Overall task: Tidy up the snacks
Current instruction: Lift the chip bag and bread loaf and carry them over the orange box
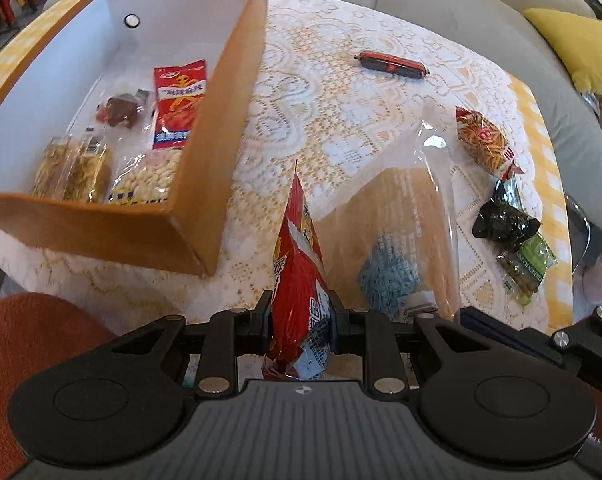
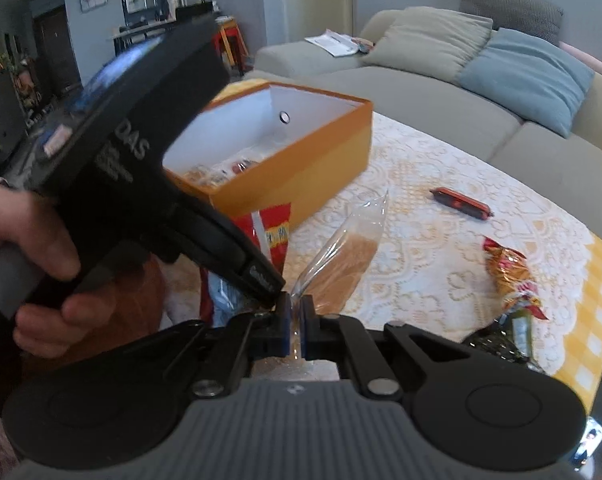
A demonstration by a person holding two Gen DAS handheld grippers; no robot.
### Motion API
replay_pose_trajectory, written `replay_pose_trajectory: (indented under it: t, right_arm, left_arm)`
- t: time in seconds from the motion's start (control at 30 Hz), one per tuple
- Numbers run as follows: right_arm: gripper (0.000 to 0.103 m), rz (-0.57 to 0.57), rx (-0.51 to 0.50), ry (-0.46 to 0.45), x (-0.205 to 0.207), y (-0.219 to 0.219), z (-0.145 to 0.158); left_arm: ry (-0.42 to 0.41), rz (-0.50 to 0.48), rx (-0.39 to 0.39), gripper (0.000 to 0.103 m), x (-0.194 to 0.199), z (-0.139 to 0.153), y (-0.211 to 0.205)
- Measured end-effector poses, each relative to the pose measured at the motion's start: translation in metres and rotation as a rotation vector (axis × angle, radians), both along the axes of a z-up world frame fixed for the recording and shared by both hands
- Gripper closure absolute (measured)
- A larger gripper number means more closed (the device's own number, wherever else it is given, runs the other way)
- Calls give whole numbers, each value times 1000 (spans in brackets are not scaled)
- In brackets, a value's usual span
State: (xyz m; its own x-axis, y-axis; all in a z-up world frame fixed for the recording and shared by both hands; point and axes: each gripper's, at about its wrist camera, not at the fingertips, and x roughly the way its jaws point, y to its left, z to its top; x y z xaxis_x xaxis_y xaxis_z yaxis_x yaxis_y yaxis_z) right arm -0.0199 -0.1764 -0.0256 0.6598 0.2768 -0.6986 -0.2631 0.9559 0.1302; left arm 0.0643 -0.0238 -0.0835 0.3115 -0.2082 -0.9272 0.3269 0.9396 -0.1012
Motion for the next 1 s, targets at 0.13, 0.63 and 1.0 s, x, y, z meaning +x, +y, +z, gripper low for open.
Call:
replay_pose_trajectory:
  t: [0.13, 0.63, 1.0]
  right_arm:
    - [96, -59, 113, 28, 5, -6, -4]
    - [56, -304, 155, 146, 15, -2, -28]
    - [67, -465, 253, 357, 25, -34, -74]
  left_arm:
    - [7, 24, -31, 75, 2, -1, 9]
    - [7, 57, -68, 75, 3, 0, 21]
    - [9, 61, -58, 75, 3, -3, 21]
